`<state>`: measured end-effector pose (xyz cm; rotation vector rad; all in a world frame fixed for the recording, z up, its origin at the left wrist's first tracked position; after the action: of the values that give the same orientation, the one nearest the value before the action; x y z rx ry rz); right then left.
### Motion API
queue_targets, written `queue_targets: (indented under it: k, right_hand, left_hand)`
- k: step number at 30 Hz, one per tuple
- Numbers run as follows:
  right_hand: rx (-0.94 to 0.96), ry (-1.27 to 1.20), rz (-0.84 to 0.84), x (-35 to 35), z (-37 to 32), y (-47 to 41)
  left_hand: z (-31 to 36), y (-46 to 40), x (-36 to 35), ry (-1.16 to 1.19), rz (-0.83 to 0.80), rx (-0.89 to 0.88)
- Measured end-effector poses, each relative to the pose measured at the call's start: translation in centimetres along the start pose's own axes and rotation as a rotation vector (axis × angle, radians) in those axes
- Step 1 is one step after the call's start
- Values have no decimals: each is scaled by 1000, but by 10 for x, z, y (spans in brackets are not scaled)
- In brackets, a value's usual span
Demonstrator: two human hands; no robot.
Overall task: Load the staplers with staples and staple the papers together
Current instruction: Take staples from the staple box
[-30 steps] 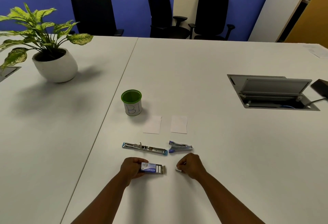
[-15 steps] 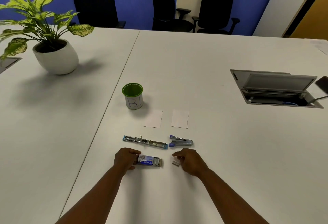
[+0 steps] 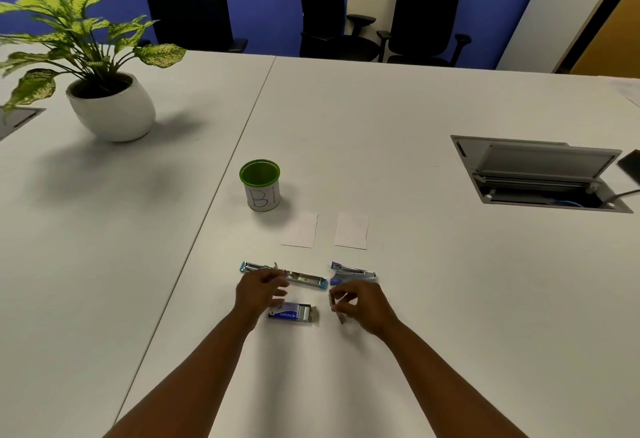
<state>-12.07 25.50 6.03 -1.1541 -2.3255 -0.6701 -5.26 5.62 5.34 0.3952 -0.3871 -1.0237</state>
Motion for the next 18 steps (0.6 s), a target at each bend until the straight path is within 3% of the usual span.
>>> queue_targets:
  k: [4, 7, 9, 14, 18]
  right_hand:
    - [-11, -243, 16, -1, -17, -4]
    - [17, -225, 37, 0, -25, -5]
    - [18, -40, 63, 3, -25, -5]
    - [-105, 405, 49, 7, 3, -4]
    - [-129, 453, 21, 8, 15, -1]
  left_hand:
    - [3, 10, -32, 102, -337, 226]
    - [4, 17, -49, 62, -467, 260]
    - [9, 15, -51, -24, -418, 202]
    - [12, -4, -25, -346, -96, -140]
    - [1, -9, -3, -719, -117, -333]
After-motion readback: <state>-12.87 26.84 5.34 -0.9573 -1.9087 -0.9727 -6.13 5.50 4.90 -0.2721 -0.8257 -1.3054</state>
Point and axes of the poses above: each hand's wrist, its own y-axis away from the middle knuckle, its own x-axis out of the back of the hand, z = x × y, the point moved 5 cm from there along -y, towards the middle knuckle
